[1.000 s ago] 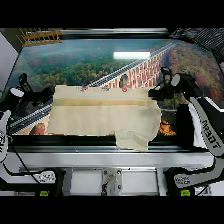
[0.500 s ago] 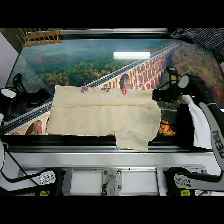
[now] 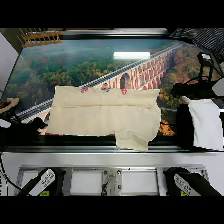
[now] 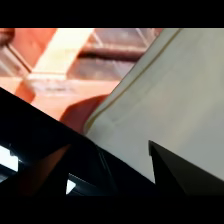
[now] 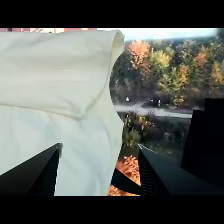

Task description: Fold the clothes and pants, and hang the long-sleeved shirts on hangers.

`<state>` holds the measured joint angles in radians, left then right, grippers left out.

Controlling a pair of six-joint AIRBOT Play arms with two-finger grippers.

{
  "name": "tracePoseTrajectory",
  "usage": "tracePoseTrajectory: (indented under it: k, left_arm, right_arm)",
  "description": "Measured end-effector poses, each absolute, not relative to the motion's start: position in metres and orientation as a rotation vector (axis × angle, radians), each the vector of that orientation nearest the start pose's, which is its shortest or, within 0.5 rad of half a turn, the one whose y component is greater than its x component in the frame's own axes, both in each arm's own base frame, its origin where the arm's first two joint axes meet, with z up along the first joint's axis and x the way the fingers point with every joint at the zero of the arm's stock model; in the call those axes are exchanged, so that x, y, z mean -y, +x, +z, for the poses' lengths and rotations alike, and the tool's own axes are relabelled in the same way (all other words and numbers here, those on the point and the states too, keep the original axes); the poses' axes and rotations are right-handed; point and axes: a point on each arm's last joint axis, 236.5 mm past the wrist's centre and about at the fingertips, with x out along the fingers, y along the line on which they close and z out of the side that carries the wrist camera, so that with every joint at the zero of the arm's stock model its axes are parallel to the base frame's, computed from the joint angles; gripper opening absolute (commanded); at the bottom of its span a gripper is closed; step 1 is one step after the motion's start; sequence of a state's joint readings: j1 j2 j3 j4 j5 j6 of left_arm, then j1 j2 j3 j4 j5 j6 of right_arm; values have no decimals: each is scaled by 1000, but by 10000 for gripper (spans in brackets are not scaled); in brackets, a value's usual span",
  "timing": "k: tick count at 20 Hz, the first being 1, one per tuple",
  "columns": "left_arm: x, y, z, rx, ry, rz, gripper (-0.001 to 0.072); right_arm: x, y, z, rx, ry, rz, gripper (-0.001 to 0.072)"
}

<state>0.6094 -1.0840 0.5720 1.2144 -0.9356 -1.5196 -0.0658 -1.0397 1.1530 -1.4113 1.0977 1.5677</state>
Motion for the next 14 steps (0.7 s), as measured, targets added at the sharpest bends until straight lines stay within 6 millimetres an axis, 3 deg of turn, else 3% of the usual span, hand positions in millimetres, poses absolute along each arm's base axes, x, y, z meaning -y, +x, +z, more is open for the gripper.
tracePoseTrajectory:
  k: [2, 7, 10, 11, 14]
  left_arm:
    - [-83, 250, -106, -1253, -804, 378, 499]
    - [-56, 265, -114, -1218, -826, 345, 494]
    - [-43, 268, -124, -1242, -850, 342, 179]
    - [-38, 269, -127, -1252, -856, 337, 34]
    - [-31, 268, -128, -1260, -847, 325, 4]
  right_arm:
    - [-8, 379, 109, -968, 165, 36, 504]
    - [-8, 377, 112, -963, 168, 35, 503]
    - [-9, 376, 112, -966, 168, 35, 504]
    - [-9, 375, 111, -971, 168, 35, 504]
    - [-7, 368, 106, -1003, 172, 30, 505]
